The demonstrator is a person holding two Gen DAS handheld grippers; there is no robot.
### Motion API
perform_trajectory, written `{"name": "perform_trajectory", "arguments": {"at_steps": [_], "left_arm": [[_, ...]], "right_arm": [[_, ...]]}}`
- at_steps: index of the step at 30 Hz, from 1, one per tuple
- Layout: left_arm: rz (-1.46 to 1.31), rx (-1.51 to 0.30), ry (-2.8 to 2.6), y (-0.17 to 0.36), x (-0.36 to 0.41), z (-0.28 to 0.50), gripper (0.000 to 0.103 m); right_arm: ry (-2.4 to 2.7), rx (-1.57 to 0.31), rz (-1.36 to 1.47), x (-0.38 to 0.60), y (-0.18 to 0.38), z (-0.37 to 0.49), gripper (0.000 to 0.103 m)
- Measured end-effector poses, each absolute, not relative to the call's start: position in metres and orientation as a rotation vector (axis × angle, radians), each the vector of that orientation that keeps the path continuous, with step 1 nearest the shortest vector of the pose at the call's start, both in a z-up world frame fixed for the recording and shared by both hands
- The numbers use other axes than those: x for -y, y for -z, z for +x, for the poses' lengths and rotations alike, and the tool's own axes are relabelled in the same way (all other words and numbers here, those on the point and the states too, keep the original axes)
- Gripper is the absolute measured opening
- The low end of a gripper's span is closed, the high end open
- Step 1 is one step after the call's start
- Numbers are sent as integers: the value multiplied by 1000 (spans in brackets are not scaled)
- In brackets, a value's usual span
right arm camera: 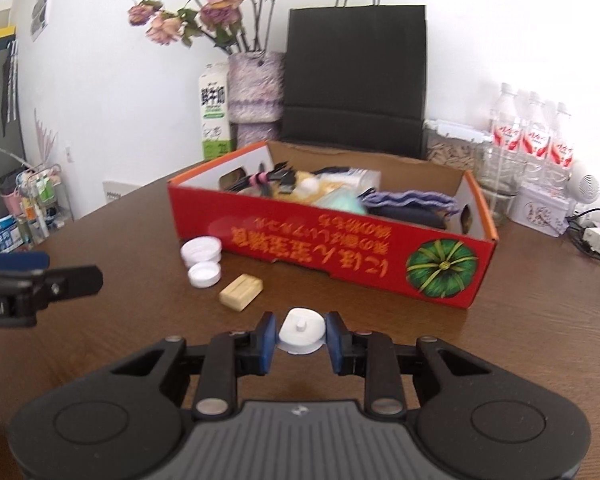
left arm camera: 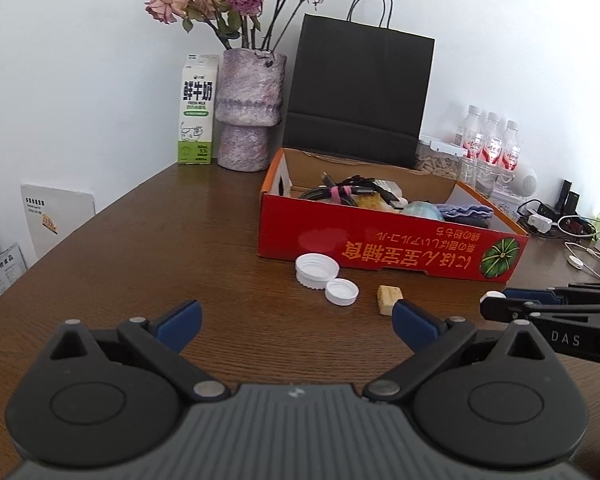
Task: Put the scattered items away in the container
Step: 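Grasp a white cap with the right gripper while the left grasps the wooden block, then carry the white cap and wooden block with both grippers over the box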
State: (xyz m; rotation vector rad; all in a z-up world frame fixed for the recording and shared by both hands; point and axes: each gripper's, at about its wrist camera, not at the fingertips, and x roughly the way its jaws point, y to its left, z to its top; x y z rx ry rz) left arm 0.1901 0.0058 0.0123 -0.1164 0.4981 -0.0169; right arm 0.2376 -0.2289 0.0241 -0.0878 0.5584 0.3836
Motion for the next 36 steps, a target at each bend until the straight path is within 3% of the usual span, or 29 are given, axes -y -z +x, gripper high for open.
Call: {"name": "perform_trajectory", "arguments": {"at_steps": [9,23,30,31,36], "left_arm": [[-75,-580,71,-5,33,236,103],[-46,-660,174,17,71,280,31],[-56,-682,168,20,70,291,31],[-50,-679,167,20,71,291,22],[-34,-667,172,21,71,286,22]], "right_arm": [[-324,-534,-19,261,-23,261,26],[-304,-562,11,276,-11,269,26],[-315,-569,0,273,-10,268,26],[-314,-570,0,273,-9,268,26],[-311,-565,-2,272,-9,265,26]]}}
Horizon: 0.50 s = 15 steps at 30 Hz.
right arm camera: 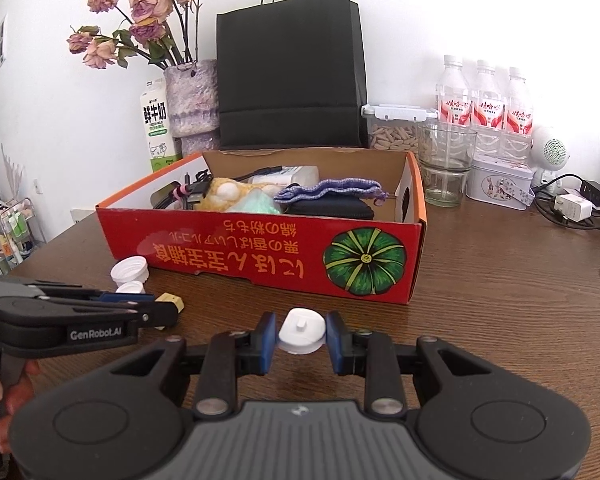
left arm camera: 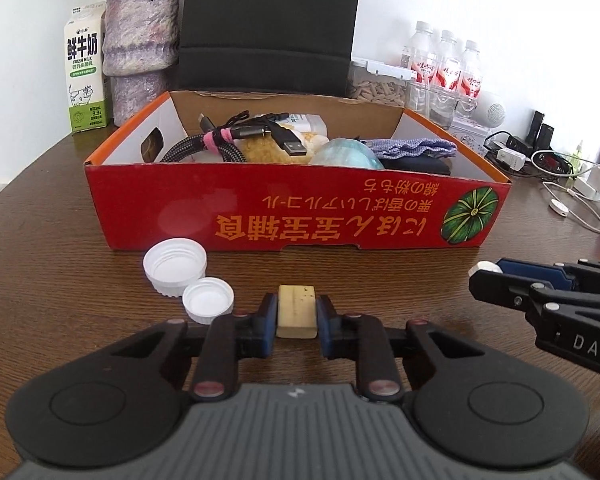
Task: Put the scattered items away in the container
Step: 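Carry the white cap and wooden block with both grippers over the box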
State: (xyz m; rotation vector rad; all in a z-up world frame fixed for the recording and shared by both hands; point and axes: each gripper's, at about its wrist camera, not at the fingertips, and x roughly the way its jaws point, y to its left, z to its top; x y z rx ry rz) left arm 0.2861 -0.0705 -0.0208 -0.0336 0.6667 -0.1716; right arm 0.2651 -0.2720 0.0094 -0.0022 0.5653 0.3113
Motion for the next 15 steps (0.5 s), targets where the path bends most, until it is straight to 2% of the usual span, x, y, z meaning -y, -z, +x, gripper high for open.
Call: {"name": "perform_trajectory", "arguments": {"at_steps": [15], "left_arm": [[-39,-606,184,10,68,267,22]], "right_arm": [[-322,-528,-2,270,-13,258,26]]}}
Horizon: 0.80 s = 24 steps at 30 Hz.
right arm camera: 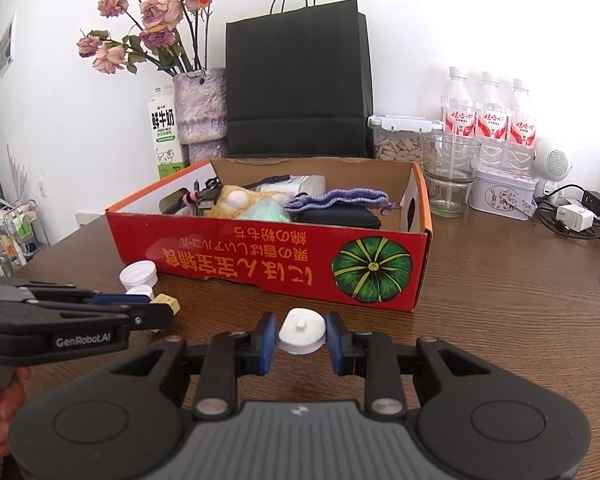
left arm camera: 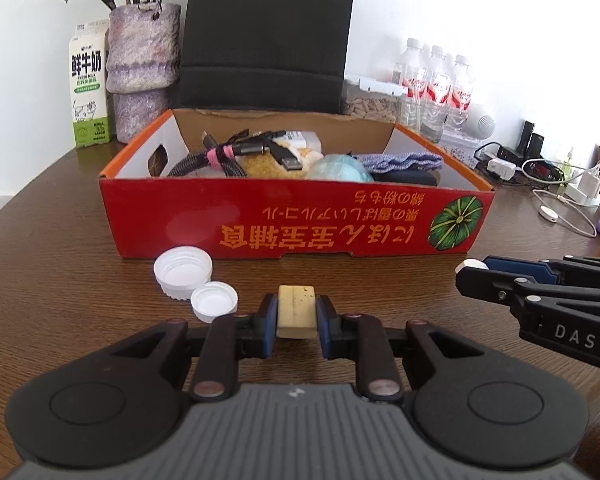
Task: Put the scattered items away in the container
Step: 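Carry the white cap and wooden block with both grippers over the box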
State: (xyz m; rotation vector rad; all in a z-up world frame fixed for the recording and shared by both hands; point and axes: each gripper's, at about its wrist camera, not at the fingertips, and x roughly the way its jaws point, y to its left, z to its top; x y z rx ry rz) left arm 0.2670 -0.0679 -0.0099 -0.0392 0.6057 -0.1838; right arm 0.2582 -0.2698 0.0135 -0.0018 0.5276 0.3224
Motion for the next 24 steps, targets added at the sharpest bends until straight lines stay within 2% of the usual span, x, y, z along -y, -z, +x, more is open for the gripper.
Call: {"name": "perform_trajectory", "arguments": {"at_steps": [13,24], "left_arm": [[-45,-423,238,-46,65,246,22],[-108,-241,225,-98,59,268,22]], "right_arm": [[-317,-404,13,271,-50,251,26],[-315,-254,17,257,-100,285,26]]}}
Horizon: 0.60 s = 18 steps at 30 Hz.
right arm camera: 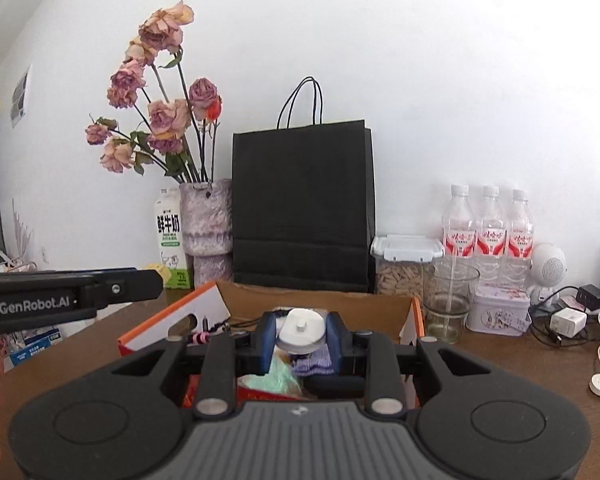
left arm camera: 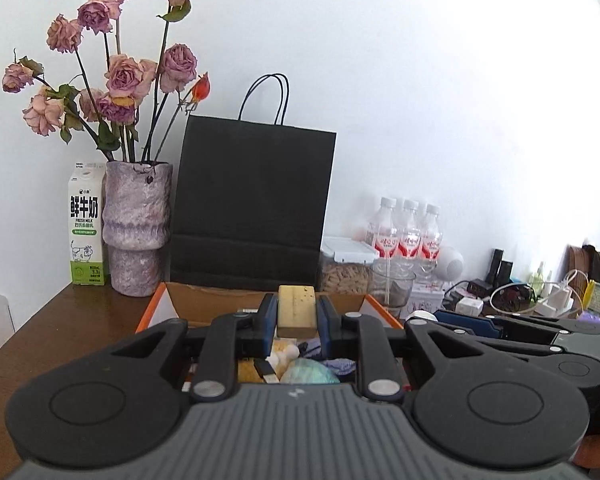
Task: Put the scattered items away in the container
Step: 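Carry the white cap and wooden block with both grippers over the box, then open both grippers to drop the cap and wooden block into the box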
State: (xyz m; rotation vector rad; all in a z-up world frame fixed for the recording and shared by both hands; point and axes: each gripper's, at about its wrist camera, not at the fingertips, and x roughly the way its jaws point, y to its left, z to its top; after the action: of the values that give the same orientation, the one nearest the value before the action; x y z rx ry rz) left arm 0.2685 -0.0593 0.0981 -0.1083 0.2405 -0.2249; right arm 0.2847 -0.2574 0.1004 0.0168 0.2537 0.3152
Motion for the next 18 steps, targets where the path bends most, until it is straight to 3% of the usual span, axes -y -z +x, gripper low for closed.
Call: {"name": "perform_trajectory", "arguments": {"at_steps": [8,18], "left_arm": [[-141,-215,171,-102,51,312,22],[-69,-294,102,-66,51,383,22]], "right_arm": [[-283,-224,53,255,-108,335,26],[-272,-360,12,247,-62,397,26]]}}
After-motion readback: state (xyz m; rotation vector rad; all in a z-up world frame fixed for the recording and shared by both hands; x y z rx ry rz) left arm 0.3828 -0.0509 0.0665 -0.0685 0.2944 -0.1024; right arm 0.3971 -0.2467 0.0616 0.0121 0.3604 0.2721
